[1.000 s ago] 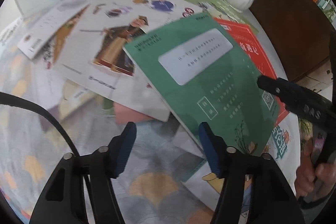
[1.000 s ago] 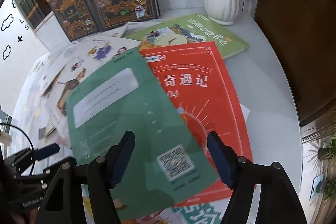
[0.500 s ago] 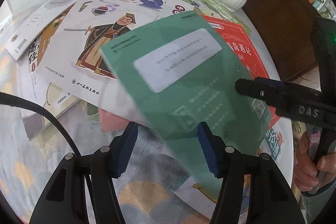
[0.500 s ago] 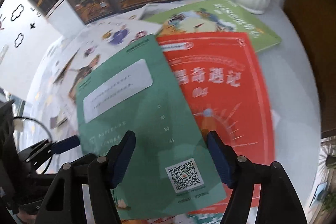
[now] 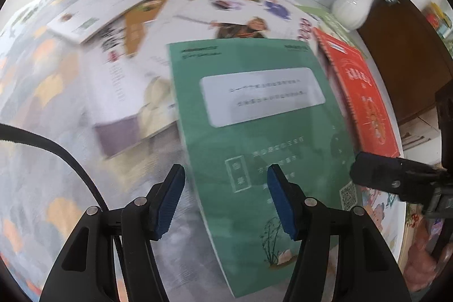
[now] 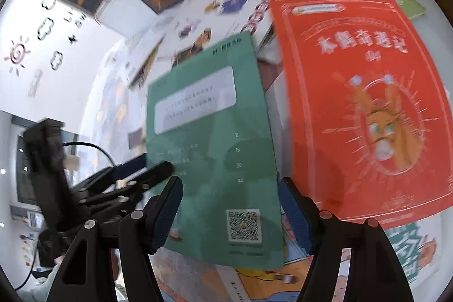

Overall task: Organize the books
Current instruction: 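Grasp the green workbook's edge with the right tool and lift it, then flip the green workbook over with the right tool, showing the girl cover, then grasp the green book's spine with the left tool while the right tool holds it, then lay the green book flat on the open tablecloth and open both tools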

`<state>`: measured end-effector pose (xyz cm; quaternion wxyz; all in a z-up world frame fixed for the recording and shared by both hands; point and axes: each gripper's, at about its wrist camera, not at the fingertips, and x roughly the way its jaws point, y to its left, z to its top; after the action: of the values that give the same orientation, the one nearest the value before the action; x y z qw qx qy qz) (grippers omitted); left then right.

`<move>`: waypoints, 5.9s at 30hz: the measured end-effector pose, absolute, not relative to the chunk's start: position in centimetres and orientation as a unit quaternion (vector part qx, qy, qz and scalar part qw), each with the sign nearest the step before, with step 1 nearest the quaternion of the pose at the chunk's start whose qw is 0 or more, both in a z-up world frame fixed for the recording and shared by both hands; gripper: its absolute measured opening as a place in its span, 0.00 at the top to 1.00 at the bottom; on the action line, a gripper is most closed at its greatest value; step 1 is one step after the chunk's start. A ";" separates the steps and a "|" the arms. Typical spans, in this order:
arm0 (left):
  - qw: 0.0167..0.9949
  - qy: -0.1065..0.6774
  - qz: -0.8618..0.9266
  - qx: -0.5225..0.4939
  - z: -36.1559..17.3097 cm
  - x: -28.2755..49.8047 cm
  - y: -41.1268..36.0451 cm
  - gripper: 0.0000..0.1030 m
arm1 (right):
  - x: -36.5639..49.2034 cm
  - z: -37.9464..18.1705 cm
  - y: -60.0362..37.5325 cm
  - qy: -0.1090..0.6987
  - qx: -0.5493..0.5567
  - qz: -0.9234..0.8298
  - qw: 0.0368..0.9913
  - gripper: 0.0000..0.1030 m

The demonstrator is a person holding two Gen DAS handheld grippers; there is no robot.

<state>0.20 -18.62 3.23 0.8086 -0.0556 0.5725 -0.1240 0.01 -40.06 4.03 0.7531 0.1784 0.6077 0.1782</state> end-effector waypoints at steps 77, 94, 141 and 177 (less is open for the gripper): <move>0.726 0.568 -0.227 -0.315 -0.2 -4.1 11.4 0.89 | -5.4 0.5 -13.2 0.598 0.174 0.149 0.768 0.59; 0.657 0.540 -0.296 -0.435 2.7 -1.1 9.9 0.93 | -5.8 -0.3 -20.4 0.579 0.421 0.202 0.669 0.40; 0.849 0.456 -0.087 -0.253 4.2 12.2 25.2 0.88 | 14.5 6.8 7.4 0.493 0.007 0.270 0.827 0.73; 0.838 0.502 -0.209 -0.044 9.3 17.6 9.9 0.66 | 11.4 10.6 -12.4 0.475 0.105 0.114 0.866 0.38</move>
<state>17.62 9.89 9.28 0.8380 -0.0443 0.5022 -0.2087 11.40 -12.43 10.64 0.8660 0.1054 0.4753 0.1143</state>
